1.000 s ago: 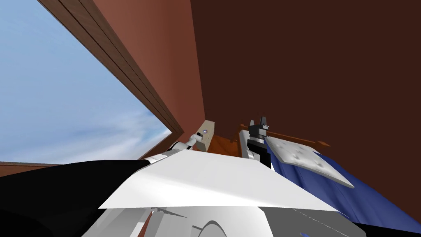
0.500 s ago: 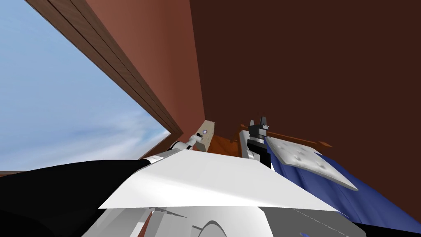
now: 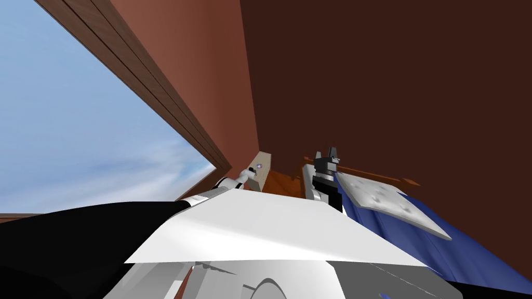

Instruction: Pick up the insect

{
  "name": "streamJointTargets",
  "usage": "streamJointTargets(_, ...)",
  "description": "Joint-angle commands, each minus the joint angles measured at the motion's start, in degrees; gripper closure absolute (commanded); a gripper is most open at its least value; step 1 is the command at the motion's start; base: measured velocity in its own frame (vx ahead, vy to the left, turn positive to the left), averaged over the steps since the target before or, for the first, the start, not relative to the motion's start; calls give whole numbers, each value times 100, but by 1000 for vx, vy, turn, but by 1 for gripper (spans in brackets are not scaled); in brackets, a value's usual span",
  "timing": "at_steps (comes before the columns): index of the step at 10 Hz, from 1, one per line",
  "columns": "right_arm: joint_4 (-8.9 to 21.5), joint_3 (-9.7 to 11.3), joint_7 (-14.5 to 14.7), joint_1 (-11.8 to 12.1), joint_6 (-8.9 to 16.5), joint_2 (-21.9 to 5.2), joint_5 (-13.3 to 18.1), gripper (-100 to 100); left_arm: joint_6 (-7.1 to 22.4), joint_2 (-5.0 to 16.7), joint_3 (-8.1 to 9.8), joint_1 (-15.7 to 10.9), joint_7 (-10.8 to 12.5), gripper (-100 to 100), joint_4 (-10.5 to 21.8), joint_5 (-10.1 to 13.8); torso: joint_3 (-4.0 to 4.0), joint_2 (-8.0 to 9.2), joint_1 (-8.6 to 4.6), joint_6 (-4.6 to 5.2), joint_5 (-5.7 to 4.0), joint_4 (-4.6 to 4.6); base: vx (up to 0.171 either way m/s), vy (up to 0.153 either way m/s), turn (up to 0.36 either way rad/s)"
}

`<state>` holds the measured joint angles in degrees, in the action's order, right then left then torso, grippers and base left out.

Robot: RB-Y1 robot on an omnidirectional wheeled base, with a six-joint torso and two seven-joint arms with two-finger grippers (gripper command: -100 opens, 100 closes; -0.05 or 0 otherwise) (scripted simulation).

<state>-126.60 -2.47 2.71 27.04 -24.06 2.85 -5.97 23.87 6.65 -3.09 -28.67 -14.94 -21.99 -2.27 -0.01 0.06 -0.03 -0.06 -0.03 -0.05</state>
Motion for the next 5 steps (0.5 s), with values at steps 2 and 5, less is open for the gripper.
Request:
streamJointTargets(2, 0, 0, 0, 0, 0, 0, 0, 0, 188, -4, 6, -18, -33, 100, -145, 21, 6, 11, -2, -2, -1, 1, -55, -1, 13)
streamJointTargets(5, 0, 0, 0, 0, 0, 0, 0, 0, 360, -12, 3, 6, -59, 0, -354, 26, -1, 0, 0, -3, -1, -3, -32, 6, 8)
